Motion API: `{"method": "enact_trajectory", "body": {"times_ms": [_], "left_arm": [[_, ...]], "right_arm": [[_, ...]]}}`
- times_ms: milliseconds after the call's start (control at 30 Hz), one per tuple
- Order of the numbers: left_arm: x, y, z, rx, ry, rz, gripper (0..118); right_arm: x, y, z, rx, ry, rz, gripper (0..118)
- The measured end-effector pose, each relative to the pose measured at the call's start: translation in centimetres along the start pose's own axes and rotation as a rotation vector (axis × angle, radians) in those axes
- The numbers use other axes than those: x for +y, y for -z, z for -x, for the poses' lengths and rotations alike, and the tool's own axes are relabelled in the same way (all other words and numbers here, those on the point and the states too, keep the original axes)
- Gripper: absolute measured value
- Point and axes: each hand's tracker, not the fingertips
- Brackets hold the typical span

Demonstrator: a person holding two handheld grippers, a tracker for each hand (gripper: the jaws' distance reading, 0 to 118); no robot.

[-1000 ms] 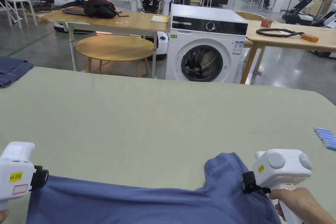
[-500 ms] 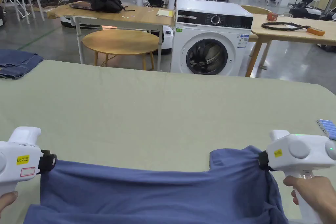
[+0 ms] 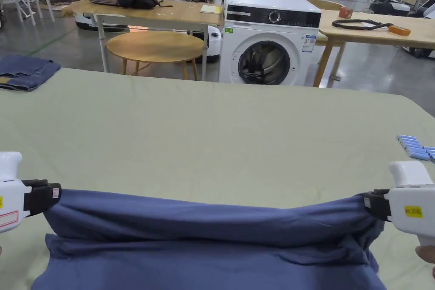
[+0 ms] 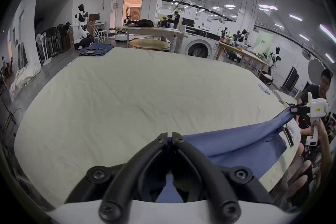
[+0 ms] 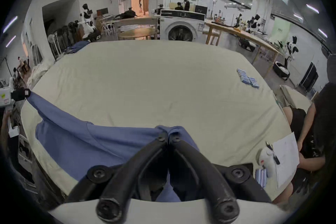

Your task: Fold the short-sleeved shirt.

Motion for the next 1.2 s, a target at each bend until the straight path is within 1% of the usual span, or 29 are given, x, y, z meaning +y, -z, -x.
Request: {"method": "enact_trajectory", "body": {"times_ms": [133,267,533,700,933,967,1000,1067,1100,1200], "left_arm": [[-2.4,-1.3,0.0,-0.006,0.008,0.019,0],[-5.5,-1.8,0.3,0.0,0.018,0.069,0],[-10.9,-0.8,1.4,0.0,-0.041,0.174,0],[-12.5,0.3,1.2,0.02,-0.003,0.251,0],[-13.4,1.7,1.6,0.034,-0.007,0.284,0],[-13.3,1.8,1.7,0.032,-0.02,0.288,6],[-13.1,1.7,1.7,0.036,-0.031,0.286,16],[-12.5,1.1,1.7,0.056,-0.053,0.279,38],[-12.1,0.8,1.7,0.055,-0.065,0.268,47],[-10.7,-0.4,1.2,0.026,-0.096,0.172,50]], "right_arm": [[-3.0,-1.1,-0.2,-0.009,0.006,0.025,0],[-6.9,-1.1,-0.5,0.004,0.029,0.081,0],[-13.0,1.0,-0.7,-0.01,0.053,0.214,0],[-15.0,2.9,-0.6,-0.03,0.037,0.262,0],[-15.4,4.2,-0.9,-0.052,0.028,0.255,1],[-15.3,4.3,-0.9,-0.054,0.026,0.255,3],[-15.3,4.1,-0.9,-0.059,0.023,0.255,9],[-14.9,3.3,-0.5,-0.091,-0.018,0.233,51],[-14.7,2.7,-0.2,-0.114,-0.039,0.2,63],[-13.4,0.9,0.8,-0.149,-0.053,0.096,64]]}}
